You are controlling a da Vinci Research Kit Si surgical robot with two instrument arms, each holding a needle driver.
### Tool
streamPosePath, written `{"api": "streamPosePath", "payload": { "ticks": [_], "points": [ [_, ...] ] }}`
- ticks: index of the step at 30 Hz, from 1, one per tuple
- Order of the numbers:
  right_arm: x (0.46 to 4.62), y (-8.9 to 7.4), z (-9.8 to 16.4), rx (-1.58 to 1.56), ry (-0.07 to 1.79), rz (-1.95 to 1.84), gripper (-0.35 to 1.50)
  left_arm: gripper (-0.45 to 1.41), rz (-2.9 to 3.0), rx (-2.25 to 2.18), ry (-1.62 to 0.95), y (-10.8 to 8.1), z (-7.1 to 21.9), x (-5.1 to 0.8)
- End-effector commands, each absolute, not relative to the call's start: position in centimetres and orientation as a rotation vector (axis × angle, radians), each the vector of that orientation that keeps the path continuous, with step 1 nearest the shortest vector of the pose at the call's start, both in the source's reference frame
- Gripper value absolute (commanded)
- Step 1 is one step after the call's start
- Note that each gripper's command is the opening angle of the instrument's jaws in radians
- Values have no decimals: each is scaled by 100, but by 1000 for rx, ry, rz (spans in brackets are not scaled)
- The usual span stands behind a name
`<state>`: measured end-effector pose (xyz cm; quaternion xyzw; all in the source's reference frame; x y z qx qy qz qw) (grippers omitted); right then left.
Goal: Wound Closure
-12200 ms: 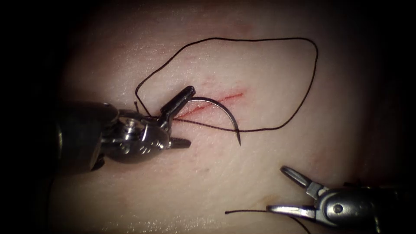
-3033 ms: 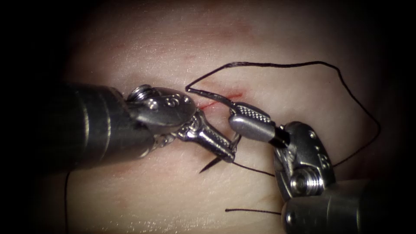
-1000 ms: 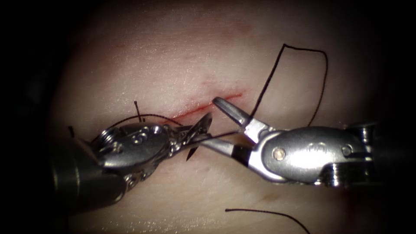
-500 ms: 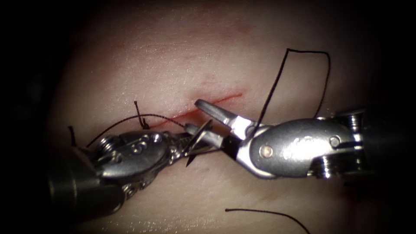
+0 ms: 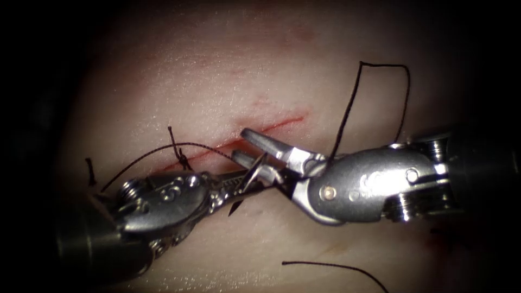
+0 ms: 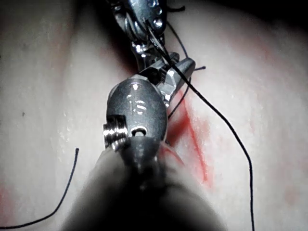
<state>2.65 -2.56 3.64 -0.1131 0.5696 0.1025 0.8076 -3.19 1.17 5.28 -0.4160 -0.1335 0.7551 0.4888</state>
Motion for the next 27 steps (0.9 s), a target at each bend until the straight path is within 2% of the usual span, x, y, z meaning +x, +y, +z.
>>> {"api": "streamPosePath", "payload": {
  "ticks": [1,2,3,4,6,8,9,12,13,14,18,20,23,26,27],
  "points": [
    [267,-262,367,-251,1219,217,-35,-45,1823,-1032,-330,111,535,-324],
    [265,-261,368,-254,1217,212,-35,-45,1792,-1115,-296,111,535,-321],
    [264,-260,368,-254,1214,214,-35,-33,1784,-1167,-259,112,535,-319],
    [264,-259,369,-253,1216,213,-35,-11,1789,-1239,-196,113,534,-317],
    [264,-259,370,-250,1227,209,-35,-8,1786,-1296,-160,113,534,-315],
    [264,-257,374,-237,1273,192,-35,14,1742,-1372,-156,114,532,-311],
    [264,-257,374,-237,1273,192,-35,14,1742,-1372,-156,114,532,-311],
    [261,-252,379,-211,1326,166,-35,49,1754,-1395,-163,110,530,-307],
    [260,-248,382,-177,1376,136,-35,83,1771,-1439,-167,106,530,-303],
    [258,-244,385,-158,1420,118,-35,91,1787,-1452,-160,104,530,-301],
    [255,-229,391,-113,1477,89,-35,94,1823,-1481,-143,95,532,-292],
    [253,-208,398,-55,1527,-5,-35,83,1890,-1459,-109,77,539,-283],
    [255,-202,400,-40,1525,-51,-35,81,1911,-1453,-117,70,543,-282],
    [265,-198,401,-27,1506,-154,-35,52,1977,-1412,-161,60,552,-282],
    [268,-197,402,-30,1489,-177,-35,32,2002,-1393,-181,59,555,-283]
  ]
}}
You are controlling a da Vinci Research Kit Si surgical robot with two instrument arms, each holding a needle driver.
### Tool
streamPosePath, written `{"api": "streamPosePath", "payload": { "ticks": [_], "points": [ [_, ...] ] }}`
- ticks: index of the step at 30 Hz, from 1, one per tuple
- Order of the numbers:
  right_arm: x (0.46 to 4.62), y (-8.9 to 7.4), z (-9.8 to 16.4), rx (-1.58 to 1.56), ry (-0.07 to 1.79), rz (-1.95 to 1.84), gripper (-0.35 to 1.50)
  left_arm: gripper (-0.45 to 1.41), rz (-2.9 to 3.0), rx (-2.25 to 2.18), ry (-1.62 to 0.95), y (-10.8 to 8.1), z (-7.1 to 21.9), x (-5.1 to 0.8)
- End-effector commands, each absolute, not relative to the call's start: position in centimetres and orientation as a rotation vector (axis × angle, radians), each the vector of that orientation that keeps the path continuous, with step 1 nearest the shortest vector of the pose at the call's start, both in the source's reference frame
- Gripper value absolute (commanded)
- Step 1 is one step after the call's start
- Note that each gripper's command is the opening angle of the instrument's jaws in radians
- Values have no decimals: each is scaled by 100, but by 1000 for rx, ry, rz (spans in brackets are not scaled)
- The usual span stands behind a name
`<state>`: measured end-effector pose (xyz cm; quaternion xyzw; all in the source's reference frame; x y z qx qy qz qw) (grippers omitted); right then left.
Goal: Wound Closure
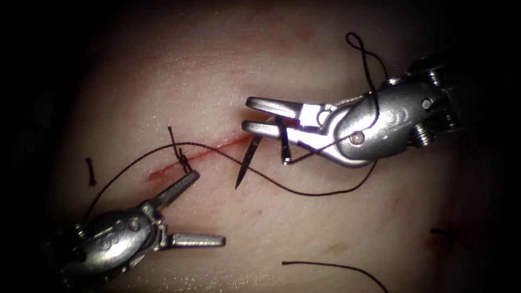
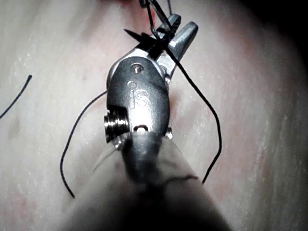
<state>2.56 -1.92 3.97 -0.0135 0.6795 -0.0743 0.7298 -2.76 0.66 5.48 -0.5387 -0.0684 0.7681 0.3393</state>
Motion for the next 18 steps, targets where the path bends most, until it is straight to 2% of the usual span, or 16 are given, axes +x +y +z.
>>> {"api": "streamPosePath", "payload": {
  "ticks": [1,4,5,8,13,18],
  "points": [
    [268,-197,402,-30,1489,-177,-35,32,2002,-1393,-181,59,555,-283],
    [283,-196,407,-32,1433,-273,-35,-5,2082,-1284,-217,64,565,-287],
    [283,-196,407,-32,1433,-273,-35,-5,2082,-1284,-217,64,565,-287],
    [297,-192,414,-70,1395,-342,-35,-26,2122,-1250,-204,71,574,-293],
    [309,-181,437,-108,1358,-419,-35,-43,2261,-1169,-103,80,591,-299],
    [312,-180,451,-132,1322,-467,-35,-45,2341,-1139,-6,73,603,-298]
  ]
}}
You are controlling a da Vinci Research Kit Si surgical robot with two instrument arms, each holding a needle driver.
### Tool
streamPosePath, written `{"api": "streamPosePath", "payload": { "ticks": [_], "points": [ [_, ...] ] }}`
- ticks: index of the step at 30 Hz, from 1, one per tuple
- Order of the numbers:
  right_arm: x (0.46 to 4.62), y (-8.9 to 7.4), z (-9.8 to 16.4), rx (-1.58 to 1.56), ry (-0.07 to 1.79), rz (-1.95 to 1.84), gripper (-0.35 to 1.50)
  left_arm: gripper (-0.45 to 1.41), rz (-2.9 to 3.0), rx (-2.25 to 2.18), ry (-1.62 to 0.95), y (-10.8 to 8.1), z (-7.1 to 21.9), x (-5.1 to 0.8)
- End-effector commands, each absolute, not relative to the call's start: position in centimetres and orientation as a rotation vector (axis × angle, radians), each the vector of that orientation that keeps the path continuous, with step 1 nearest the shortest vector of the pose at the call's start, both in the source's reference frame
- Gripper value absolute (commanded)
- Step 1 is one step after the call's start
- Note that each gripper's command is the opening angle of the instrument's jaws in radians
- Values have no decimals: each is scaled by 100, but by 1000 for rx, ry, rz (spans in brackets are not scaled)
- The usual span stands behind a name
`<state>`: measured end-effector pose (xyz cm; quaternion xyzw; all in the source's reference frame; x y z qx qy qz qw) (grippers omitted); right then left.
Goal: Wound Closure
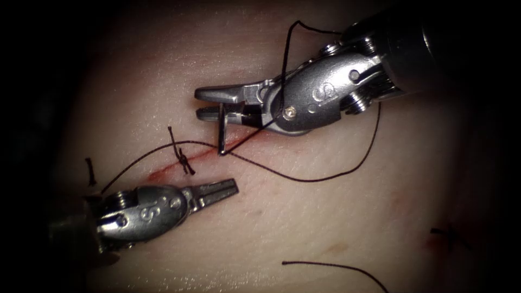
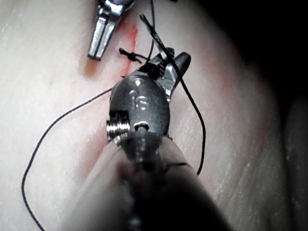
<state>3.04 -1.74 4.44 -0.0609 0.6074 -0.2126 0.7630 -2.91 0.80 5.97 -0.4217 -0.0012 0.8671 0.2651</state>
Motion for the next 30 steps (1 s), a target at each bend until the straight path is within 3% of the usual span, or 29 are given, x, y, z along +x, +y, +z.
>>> {"api": "streamPosePath", "payload": {
  "ticks": [1,18,23,28,30],
  "points": [
    [315,-182,456,-145,1316,-497,-35,-45,2396,-1141,37,71,607,-297],
    [314,-169,442,-196,1351,-480,-35,-40,2398,-1091,90,74,603,-280],
    [302,-168,431,-218,1376,-452,-35,41,2375,-906,215,79,583,-232],
    [302,-172,435,-227,1375,-453,-35,94,2377,-732,298,85,588,-199],
    [303,-175,435,-229,1375,-455,-35,103,2410,-671,293,87,597,-195]
  ]
}}
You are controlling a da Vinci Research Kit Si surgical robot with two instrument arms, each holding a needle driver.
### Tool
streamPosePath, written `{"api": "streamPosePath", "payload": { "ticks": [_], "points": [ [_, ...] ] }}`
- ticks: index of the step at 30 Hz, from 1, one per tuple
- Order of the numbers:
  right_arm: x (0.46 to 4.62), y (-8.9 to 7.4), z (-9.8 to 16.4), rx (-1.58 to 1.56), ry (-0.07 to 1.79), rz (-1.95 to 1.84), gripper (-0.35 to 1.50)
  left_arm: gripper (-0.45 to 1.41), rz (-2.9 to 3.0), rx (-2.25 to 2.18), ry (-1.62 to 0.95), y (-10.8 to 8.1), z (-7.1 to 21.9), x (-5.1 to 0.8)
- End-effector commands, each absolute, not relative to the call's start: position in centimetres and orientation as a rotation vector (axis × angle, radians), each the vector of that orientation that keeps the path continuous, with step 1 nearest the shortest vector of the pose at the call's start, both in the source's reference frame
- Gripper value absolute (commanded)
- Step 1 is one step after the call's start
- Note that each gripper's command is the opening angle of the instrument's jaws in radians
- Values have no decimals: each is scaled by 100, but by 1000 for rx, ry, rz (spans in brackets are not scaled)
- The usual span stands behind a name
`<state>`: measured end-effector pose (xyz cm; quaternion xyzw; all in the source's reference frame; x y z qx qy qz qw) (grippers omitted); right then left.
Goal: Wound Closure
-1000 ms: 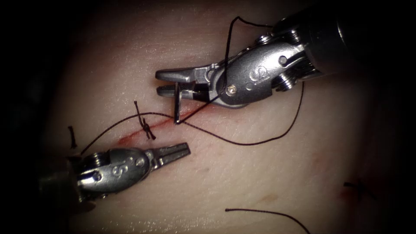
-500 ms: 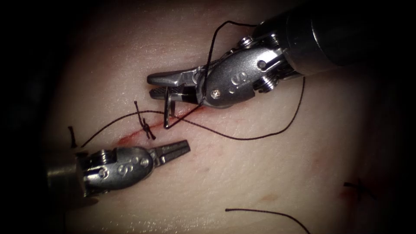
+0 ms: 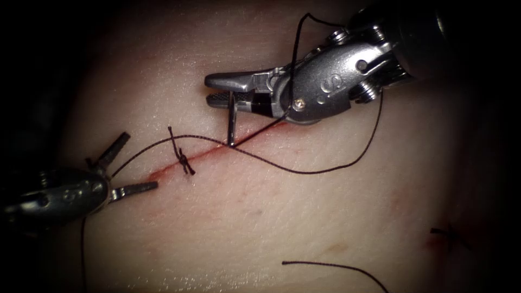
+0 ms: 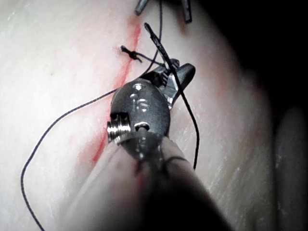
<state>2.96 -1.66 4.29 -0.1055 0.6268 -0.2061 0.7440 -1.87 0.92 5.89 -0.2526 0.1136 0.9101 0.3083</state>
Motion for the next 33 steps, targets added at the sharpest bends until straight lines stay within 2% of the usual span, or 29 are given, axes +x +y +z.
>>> {"api": "streamPosePath", "payload": {
  "ticks": [1,9,10,11,12,13,15,21,27,31,33],
  "points": [
    [304,-178,435,-235,1375,-463,-35,108,2447,-631,280,87,606,-195],
    [306,-193,436,-220,1377,-451,-35,104,2498,-565,210,84,643,-197],
    [306,-196,436,-217,1377,-449,-35,79,2483,-576,164,83,652,-195],
    [306,-196,436,-217,1377,-449,-35,79,2483,-576,164,83,652,-195],
    [306,-197,436,-218,1377,-450,-35,57,2473,-588,150,83,652,-194],
    [306,-197,436,-213,1377,-445,-35,15,2462,-599,134,83,650,-193],
    [305,-196,436,-215,1378,-442,-35,-45,2437,-613,125,82,632,-192],
    [304,-197,435,-217,1384,-424,-35,-45,2478,-644,173,81,590,-197],
    [298,-188,434,-219,1393,-397,-35,-45,2469,-699,172,38,564,-233],
    [297,-177,431,-224,1403,-348,-35,-45,2556,-761,52,-41,564,-312],
    [297,-177,431,-226,1403,-345,-35,-45,2568,-782,36,-50,566,-327]
  ]
}}
